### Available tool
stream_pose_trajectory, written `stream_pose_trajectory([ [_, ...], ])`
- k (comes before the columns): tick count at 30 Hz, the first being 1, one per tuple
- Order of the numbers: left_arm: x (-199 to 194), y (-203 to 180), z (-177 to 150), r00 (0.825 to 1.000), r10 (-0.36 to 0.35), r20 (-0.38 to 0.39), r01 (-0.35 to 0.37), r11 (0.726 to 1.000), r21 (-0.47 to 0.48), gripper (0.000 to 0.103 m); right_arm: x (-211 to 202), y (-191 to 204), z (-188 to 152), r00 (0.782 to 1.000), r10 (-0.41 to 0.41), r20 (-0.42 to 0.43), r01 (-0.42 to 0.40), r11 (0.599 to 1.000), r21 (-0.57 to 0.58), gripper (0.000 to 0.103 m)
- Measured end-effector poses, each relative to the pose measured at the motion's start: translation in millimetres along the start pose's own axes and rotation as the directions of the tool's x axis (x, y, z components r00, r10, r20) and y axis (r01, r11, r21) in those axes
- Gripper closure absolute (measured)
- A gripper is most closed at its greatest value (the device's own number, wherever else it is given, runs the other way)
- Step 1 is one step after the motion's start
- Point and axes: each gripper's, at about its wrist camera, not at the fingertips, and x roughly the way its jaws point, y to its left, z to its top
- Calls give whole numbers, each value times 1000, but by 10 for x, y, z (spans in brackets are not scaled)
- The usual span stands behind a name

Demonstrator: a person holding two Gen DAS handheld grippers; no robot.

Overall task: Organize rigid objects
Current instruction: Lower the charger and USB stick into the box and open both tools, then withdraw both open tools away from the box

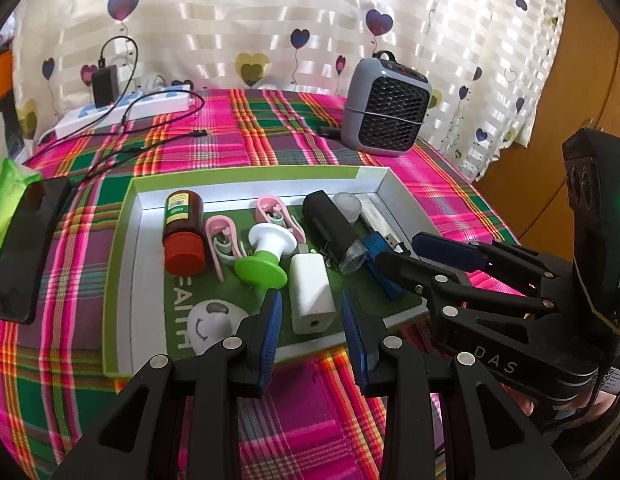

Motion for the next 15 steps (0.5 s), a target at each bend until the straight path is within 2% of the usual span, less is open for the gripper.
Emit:
stream_pose_trajectory([
  [9,-224,-41,-120,999,45,30,-45,999,7,73,-202,84,-101,999,-26,31,25,1000,13,62],
  [15,-355,-78,-298,990,136,40,-136,991,0,73,-379,128,-243,997,-58,42,57,998,37,62],
])
